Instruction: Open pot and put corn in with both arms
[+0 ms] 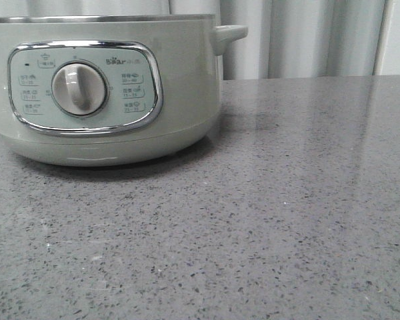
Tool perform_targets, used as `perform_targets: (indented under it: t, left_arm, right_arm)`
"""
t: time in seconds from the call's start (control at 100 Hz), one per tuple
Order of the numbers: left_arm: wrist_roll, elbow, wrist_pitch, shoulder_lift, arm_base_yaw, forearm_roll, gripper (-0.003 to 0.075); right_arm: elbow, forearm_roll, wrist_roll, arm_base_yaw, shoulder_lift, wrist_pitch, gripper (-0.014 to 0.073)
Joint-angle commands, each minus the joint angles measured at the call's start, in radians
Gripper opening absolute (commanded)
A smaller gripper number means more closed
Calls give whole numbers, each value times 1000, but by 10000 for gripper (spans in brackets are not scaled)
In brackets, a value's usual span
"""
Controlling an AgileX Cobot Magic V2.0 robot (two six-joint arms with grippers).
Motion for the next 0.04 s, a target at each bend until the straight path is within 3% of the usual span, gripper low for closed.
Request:
perform_targets:
  t: [0.0, 0.03]
  left_arm:
    - [-8, 28, -31, -32, 1, 0, -18]
    - [-8, 28, -31, -32, 1, 0, -18]
  right_arm:
    - [26, -4, -4, -5, -18, -17, -50]
    - [26, -4, -4, -5, -18, -17, -50]
